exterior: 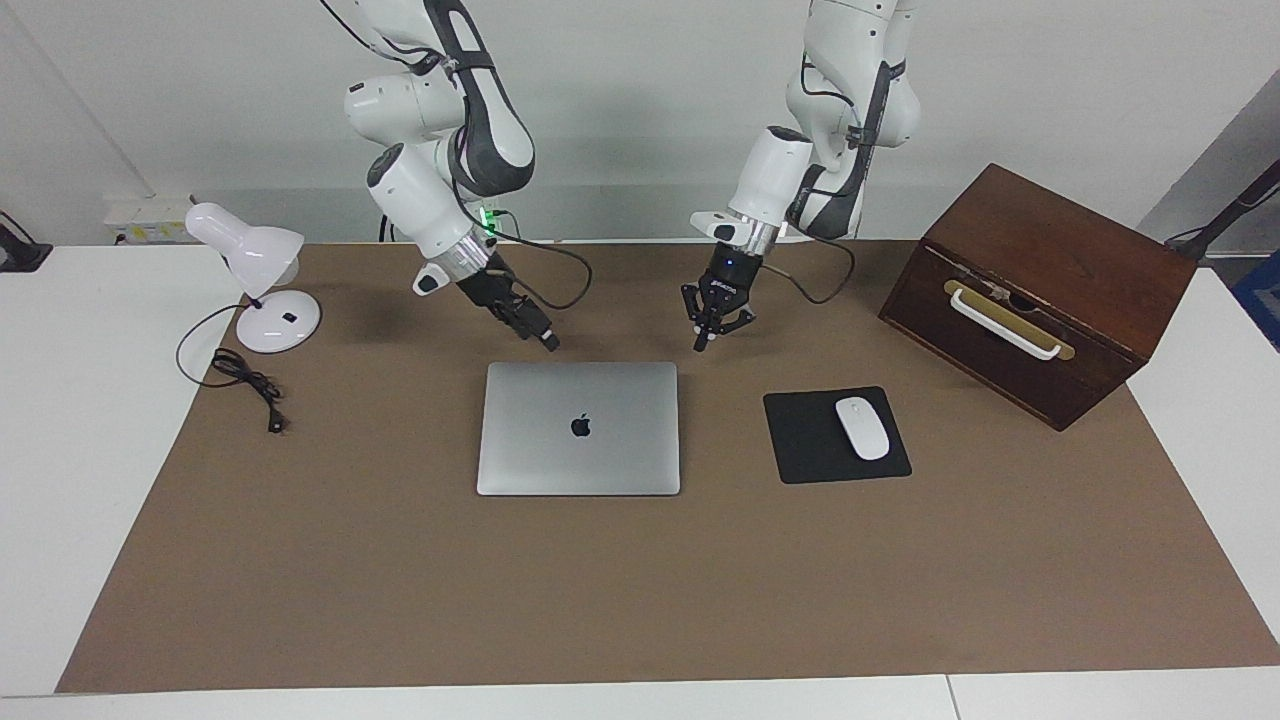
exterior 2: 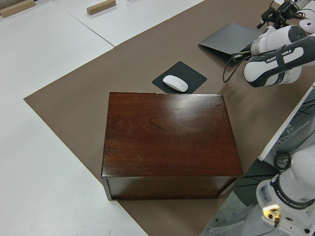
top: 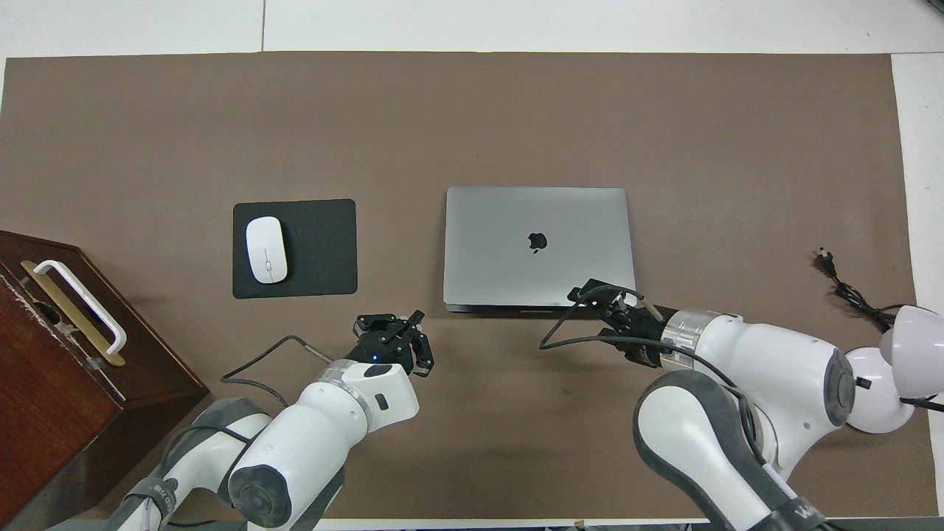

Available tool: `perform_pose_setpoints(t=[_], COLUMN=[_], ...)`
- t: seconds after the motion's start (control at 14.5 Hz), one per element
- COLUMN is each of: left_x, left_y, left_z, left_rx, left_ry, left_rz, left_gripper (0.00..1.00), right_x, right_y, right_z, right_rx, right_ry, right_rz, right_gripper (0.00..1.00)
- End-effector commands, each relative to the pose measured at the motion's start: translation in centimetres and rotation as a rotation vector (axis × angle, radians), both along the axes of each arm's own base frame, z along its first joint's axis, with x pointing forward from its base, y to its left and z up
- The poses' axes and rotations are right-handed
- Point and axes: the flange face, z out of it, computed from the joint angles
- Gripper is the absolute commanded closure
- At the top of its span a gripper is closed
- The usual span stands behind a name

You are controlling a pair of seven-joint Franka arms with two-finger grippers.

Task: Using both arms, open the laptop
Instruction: 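Press the left gripper on the laptop base while the right gripper hooks the lid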

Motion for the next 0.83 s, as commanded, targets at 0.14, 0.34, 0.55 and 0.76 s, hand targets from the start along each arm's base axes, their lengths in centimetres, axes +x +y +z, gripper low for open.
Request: perform_pose_setpoints(t=[0.14, 0.34, 0.55, 0.76], left_x=[-0.5, -0.5, 0.1, 0.9], left_y=[0.3, -0.2, -0.9, -1.6], left_z=[-1.1, -3.5, -3.3, -3.4], left_rx=[-0.044, -0.049, -0.056, -0.060], left_ry=[-0.038, -0.044, -0.051, -0.056], left_rz=[0.008, -0.002, -0.004, -0.005], left_gripper=[1.00, 1.00, 1.00, 1.00], right_x=[0.0, 0.2, 0.2, 0.6], right_y=[-0.1, -0.3, -0.3, -0.2], right_z=[-1.0, -1.4, -1.6, -1.7], right_rx=[-0.015, -0.031, -0.036, -0.037], right_ry=[-0.016, -0.026, -0.030, -0.029], right_rz=[0.012, 0.013, 0.018, 0.018], right_gripper=[0.00, 0.00, 0.00, 0.00])
